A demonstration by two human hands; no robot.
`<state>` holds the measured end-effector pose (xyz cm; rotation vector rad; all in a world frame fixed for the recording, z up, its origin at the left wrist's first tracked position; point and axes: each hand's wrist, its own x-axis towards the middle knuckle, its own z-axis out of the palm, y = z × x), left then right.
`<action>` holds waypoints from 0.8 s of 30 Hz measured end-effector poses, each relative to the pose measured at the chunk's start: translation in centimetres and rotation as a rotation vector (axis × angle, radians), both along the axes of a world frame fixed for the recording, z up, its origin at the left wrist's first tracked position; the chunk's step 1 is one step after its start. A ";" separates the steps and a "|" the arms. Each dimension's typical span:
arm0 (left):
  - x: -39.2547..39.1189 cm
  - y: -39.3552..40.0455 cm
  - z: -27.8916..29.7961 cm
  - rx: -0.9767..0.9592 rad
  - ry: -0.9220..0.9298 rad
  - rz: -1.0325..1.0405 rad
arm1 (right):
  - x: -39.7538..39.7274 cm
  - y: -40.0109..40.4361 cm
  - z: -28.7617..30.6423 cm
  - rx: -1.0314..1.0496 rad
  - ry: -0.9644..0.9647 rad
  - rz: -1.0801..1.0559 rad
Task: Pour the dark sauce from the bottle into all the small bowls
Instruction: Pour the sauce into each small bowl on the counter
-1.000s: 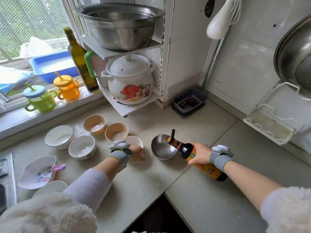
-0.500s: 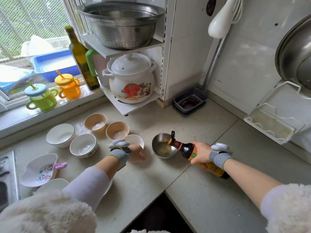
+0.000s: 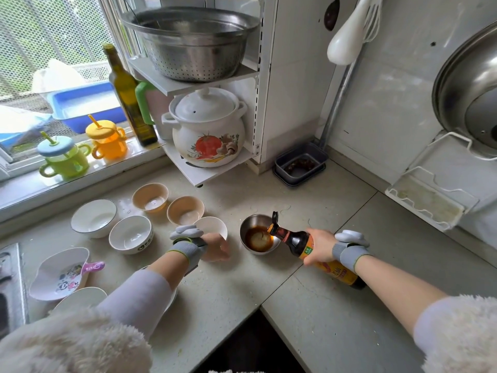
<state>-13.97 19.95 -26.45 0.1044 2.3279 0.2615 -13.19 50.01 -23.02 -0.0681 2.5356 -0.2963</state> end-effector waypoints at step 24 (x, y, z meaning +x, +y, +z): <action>0.8 0.5 1.5 0.029 0.029 -0.018 | -0.1 0.4 -0.2 -0.041 -0.023 -0.044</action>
